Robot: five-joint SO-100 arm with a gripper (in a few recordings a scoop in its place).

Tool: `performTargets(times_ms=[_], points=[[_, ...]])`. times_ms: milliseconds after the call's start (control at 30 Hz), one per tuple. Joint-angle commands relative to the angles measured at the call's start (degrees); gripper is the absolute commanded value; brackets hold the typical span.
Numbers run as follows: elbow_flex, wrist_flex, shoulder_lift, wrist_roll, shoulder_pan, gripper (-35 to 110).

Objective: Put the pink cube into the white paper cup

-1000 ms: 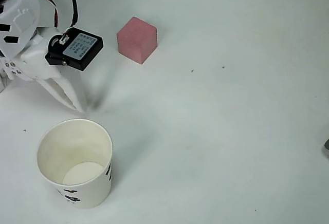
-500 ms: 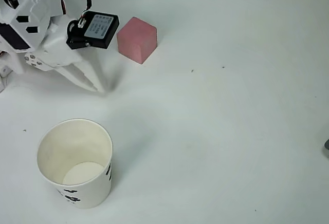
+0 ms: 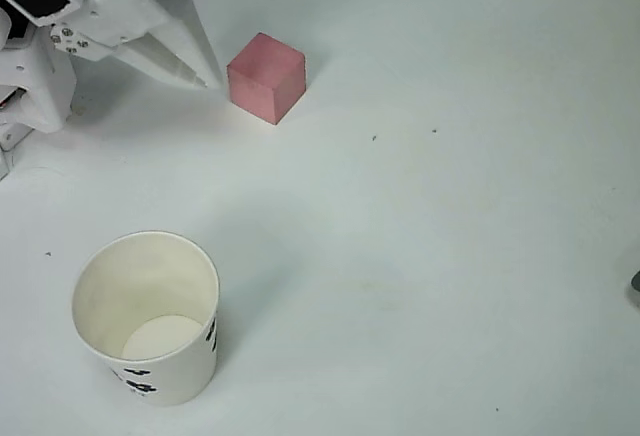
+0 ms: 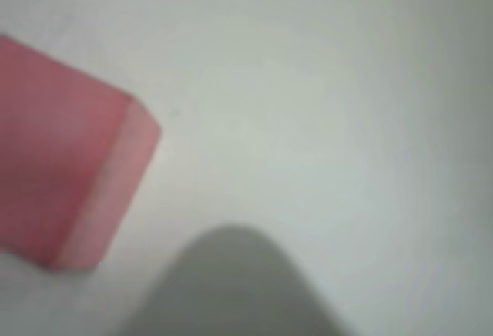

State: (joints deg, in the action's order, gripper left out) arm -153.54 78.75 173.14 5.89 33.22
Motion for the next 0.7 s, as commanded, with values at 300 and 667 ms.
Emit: performTargets(times_ms=[300, 667], points=[[15.47, -3.87, -21.45, 21.62, 9.84, 0], [23.38, -5.01, -35.77, 26.37, 12.92, 17]])
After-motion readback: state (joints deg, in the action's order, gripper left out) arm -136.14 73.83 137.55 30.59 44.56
